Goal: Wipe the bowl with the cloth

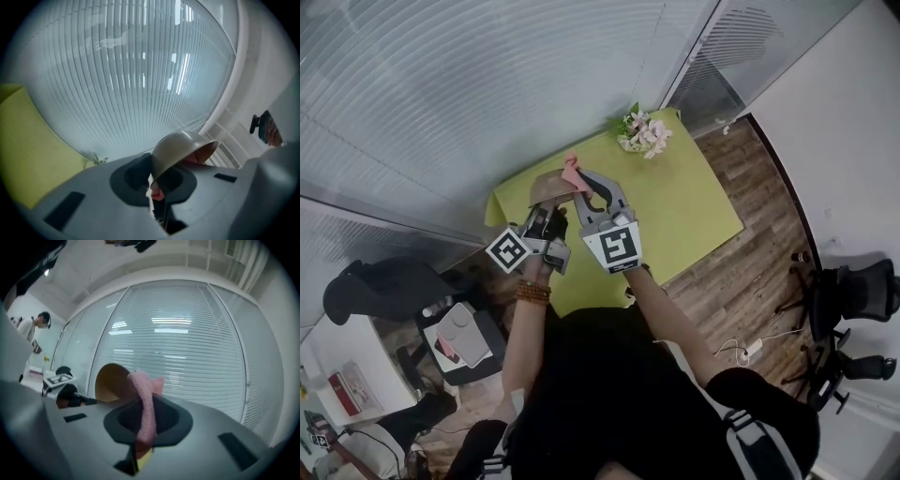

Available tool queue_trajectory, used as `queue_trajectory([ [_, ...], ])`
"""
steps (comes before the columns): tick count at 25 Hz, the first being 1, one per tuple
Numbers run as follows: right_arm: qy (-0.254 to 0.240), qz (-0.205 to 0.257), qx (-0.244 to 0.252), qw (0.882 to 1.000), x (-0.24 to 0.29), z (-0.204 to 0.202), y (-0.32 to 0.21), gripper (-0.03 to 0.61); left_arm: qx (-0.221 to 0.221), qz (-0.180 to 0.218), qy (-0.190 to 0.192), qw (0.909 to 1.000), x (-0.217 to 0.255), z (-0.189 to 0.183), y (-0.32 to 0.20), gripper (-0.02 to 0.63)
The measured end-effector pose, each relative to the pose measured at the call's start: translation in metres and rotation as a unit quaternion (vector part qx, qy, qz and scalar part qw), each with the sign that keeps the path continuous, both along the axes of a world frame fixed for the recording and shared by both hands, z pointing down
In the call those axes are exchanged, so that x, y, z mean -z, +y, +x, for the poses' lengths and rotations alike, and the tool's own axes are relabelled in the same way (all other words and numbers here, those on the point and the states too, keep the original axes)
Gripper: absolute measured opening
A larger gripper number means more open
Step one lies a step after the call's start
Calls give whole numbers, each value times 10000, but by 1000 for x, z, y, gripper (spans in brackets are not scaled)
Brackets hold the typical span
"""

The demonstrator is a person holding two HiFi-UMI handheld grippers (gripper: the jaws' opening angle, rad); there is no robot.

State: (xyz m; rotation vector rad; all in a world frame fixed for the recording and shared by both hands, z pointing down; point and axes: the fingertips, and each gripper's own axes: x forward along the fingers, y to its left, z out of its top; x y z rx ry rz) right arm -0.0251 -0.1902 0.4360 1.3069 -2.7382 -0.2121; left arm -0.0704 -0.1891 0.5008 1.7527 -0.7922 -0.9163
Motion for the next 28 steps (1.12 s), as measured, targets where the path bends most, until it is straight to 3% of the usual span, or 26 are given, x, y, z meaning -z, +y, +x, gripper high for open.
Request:
queue_trajectory([
  [2,-425,-222,322,9983,3,-7,2,18,95,295,533,9981,13,-5,0,17],
  [4,-375,-521,505,9967,-4,-10,-2,21,130,351,519,9980,12,-4,-1,17],
  [5,-209,-597,484,9968,-9,-7,-6,23,82,366,145,9992,8,1,-2,19],
  [6,18,-581,350,9977,-13,0,-12,23,6,409,-489,9980,3,6,-2,28],
  [7,316,-488,115,9982,-16,10,-17,20,-37,475,-1291,9905,-1,10,-2,103],
  [8,694,-346,-140,9969,-18,22,-22,18,-4,533,-2108,9761,-4,10,-3,189],
  [10,1516,7,-374,9877,-22,34,-25,21,110,646,-3569,9319,-10,4,-4,216],
  [11,1848,188,-367,9819,-21,33,-23,25,79,753,-4208,9040,-13,6,-4,195],
  [12,2100,347,-345,9765,-21,31,-20,25,17,851,-4716,8777,-15,10,-3,122],
  [13,2276,465,-332,9721,-20,28,-17,23,-22,860,-5007,8613,-17,15,-3,66],
  [14,2376,518,-332,9694,-21,26,-15,23,-24,754,-5036,8606,-19,18,-4,60],
  [17,2184,175,-295,9752,-29,29,-14,25,-1,314,-4296,9025,-22,14,-5,25],
  [19,1807,-129,-297,9830,-35,34,-13,26,62,241,-4010,9157,-21,12,-4,23],
  [20,1547,-241,-338,9871,-35,36,-12,26,122,195,-3745,9269,-19,11,-4,23],
  [23,389,-686,-515,9955,-32,42,-9,23,220,53,-2432,9697,-11,15,-1,25],
  [25,-551,-1154,-450,9908,-30,45,-7,17,181,62,-1685,9855,-4,19,3,23],
  [28,-1503,-1843,-116,9712,-32,47,-8,17,-26,122,-1060,9943,5,27,2,21],
])
